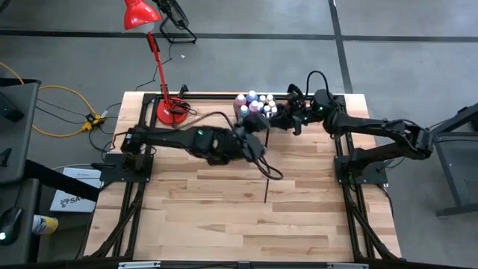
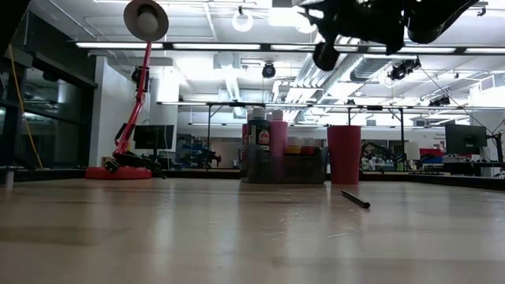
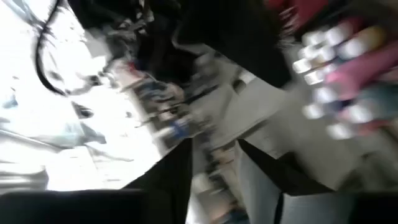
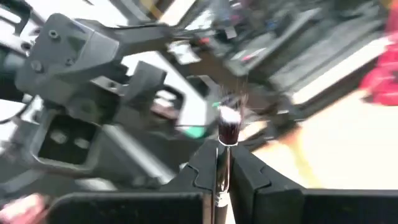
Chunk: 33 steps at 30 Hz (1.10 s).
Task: Pick & Place Paint Supplies
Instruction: Put the black paintbrush into the red cup
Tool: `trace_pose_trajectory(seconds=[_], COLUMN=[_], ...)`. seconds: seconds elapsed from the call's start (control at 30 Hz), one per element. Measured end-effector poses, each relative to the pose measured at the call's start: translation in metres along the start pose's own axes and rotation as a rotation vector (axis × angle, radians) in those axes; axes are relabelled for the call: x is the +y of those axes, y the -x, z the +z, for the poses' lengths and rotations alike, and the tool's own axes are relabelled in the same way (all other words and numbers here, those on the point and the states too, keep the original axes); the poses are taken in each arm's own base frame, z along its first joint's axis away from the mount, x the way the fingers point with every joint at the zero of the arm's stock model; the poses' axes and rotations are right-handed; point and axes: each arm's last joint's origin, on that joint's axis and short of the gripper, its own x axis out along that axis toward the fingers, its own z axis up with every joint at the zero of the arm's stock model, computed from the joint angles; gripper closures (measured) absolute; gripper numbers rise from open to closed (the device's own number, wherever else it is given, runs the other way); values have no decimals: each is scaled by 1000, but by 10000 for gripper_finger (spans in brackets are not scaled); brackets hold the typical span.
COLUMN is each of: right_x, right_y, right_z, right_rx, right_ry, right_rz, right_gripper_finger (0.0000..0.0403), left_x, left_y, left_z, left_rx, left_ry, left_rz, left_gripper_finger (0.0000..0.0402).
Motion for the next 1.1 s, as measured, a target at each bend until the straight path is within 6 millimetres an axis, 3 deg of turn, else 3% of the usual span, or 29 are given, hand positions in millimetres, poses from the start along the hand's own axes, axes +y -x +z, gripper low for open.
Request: trace_pose_trajectory(seconds=[0.2,0.37,0.5,0.6,0.83,1.1], right_x=[-7,-3,-2,-5,-21,-33], right_y=[28,53,66,69,70,66], right_z=[11,16,15,11,3,-1], right_rx=[-93,-193,-228,-198,-129,-60], right_ry=[80,253,382,406,390,414], right_rz=[-277,-643,-938,-1055,-1227,-1267], right_gripper_finger=[390,390,390,390,390,383], left_x=[-19,-32,-33,-37,-61,-100], left_y=[-2,-16,-19,-27,-46,-65], left_z=[-54,-78,-71,-59,-31,1], left_rx=[-115,-109,-166,-187,-200,-178], left_ry=[410,580,641,674,776,1086], left_rz=[-311,-540,-535,-509,-515,-579], left_gripper_finger=[258,256,256,256,256,256])
